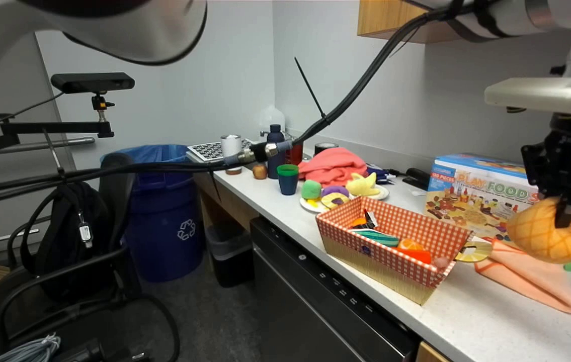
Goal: Remove the toy pineapple from the fruit box and put it on the counter
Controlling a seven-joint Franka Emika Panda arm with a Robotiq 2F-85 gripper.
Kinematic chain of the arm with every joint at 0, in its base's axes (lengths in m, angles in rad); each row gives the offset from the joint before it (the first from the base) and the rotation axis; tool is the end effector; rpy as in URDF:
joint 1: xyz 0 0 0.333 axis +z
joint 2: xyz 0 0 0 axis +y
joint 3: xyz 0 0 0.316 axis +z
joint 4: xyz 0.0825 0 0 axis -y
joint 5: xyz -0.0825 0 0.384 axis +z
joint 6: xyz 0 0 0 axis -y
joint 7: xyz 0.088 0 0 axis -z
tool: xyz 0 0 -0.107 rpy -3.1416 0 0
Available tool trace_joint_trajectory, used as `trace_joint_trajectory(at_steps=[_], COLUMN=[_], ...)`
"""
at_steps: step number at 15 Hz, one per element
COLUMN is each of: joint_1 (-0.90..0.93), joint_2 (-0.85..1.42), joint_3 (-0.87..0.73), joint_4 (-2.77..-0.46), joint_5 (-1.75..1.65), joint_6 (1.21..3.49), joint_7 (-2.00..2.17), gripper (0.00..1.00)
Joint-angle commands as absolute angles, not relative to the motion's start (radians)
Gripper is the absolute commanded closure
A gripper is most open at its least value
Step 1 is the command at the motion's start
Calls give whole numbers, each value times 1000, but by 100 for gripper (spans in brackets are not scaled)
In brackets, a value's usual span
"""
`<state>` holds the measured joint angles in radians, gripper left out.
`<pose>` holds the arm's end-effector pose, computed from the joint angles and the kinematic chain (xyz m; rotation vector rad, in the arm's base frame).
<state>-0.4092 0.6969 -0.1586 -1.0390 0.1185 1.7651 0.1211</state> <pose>0.6565 -0.3610 0.4399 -2.9587 1.0322 -0.0606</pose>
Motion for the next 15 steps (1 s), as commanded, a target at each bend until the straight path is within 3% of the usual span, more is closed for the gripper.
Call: trace_joint_trajectory(at_steps=[1,15], joint_1=[-430,-464], joint_2=[830,999], joint_3=[-161,-140], joint_4=[-901,-747], joint_5=[173,166], joint_6=[1738,1760], joint_7=[222,325], gripper=[96,96])
